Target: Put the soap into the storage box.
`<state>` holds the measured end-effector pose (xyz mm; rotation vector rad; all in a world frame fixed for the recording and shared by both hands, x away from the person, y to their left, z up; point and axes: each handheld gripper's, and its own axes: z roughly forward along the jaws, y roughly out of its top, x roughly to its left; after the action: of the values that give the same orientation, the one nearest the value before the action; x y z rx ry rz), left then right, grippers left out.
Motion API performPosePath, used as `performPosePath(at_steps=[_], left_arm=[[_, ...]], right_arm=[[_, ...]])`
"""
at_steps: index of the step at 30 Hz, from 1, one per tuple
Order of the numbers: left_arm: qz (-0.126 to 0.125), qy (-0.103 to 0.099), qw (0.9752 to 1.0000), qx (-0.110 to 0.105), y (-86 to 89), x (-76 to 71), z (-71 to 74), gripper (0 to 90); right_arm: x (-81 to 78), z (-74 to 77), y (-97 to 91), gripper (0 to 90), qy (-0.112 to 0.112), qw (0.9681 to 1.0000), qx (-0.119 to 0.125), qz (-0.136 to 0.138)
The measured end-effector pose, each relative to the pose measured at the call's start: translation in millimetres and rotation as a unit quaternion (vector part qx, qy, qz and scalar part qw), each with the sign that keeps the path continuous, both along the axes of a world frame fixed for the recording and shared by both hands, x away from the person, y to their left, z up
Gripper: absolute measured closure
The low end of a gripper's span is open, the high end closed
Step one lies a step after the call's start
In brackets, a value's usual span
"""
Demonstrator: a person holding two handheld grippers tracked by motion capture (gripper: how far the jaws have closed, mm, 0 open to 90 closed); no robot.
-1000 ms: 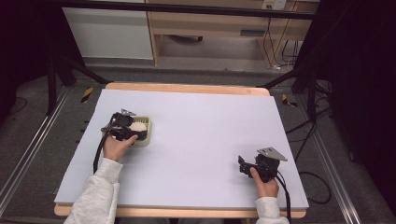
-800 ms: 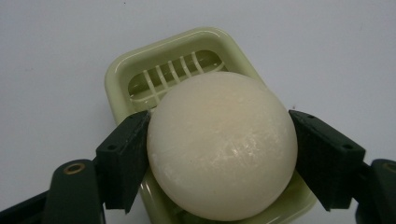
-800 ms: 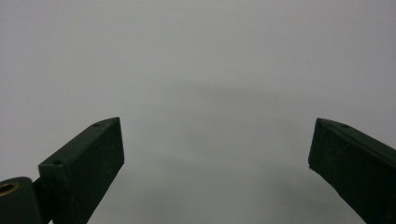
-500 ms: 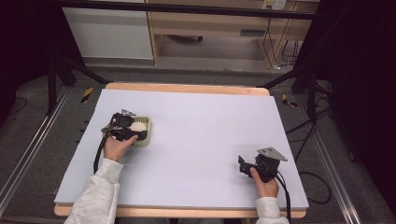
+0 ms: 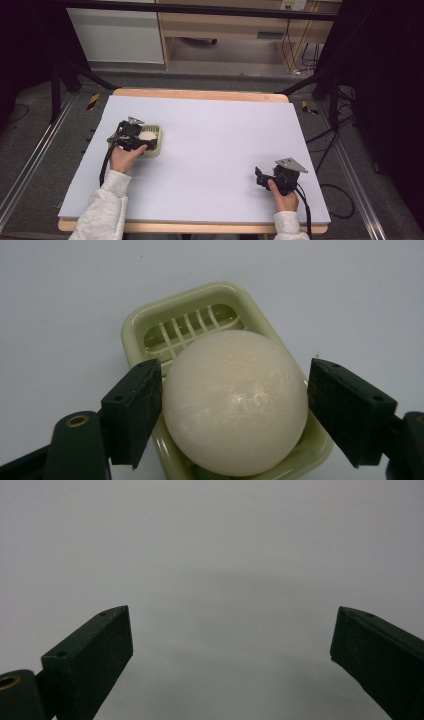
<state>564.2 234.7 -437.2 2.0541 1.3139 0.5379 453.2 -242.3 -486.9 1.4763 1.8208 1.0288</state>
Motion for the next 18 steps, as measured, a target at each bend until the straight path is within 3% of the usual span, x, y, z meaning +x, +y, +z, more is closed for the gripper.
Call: performPosePath(at_steps=[9,18], left_arm=[[-0.001,-0.016,0.9998,-0.01,0.1,-9.4,10.6,21.4],[0.008,-0.047,0.9983,-0.033,4.6,-26.7,18.2,21.5]], right_arm=[[-0.4,0.2,0.1,3.9,0.0,1.0,0.0,-0.001],[-0.8,0.3,0.0,3.8,-0.002,1.0,0.0,-0.003]])
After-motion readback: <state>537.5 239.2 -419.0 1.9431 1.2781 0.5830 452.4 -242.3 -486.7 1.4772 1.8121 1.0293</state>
